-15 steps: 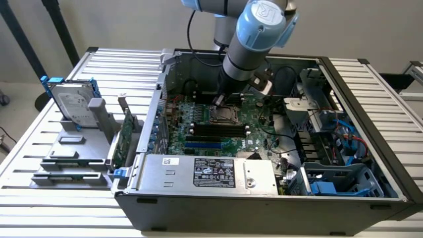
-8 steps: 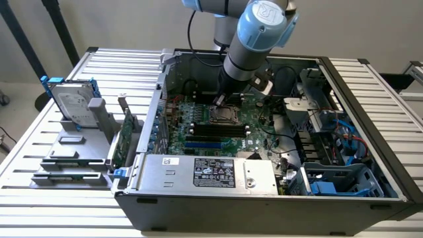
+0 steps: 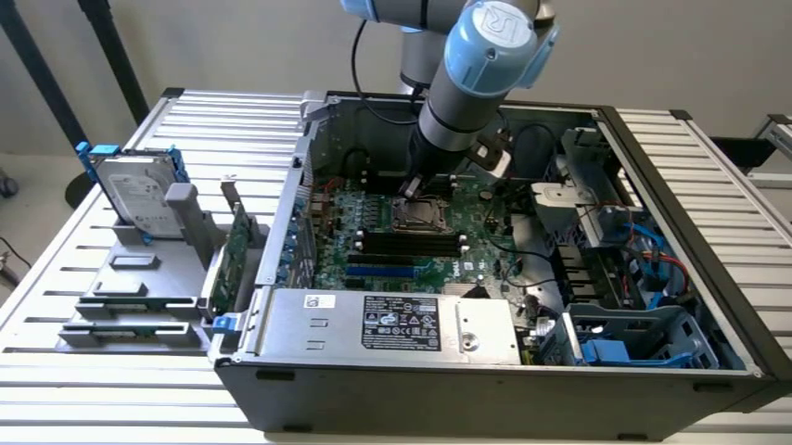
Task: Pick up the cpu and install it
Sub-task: 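Install the first cpu locking lever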
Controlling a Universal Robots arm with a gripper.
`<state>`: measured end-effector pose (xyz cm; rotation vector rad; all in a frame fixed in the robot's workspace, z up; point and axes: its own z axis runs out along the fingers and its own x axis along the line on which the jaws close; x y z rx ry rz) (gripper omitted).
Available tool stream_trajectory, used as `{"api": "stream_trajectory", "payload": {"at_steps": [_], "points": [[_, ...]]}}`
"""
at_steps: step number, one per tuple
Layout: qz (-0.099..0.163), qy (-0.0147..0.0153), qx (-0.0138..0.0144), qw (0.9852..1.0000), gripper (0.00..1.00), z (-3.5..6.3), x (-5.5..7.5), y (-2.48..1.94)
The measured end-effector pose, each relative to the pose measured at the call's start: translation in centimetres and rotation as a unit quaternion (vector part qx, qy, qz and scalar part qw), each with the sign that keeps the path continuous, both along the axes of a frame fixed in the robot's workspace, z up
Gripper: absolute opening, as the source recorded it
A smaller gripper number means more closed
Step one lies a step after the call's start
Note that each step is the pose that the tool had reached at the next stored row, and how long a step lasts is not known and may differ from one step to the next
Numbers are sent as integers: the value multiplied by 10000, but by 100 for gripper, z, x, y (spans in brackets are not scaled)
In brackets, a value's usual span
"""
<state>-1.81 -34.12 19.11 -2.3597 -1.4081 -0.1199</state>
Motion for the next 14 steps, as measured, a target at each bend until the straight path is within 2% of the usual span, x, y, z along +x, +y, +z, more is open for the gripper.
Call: {"api": "stream_trajectory", "payload": {"at_steps": [14], "points": [[0, 0, 1, 10000, 11, 0, 12, 7]]}}
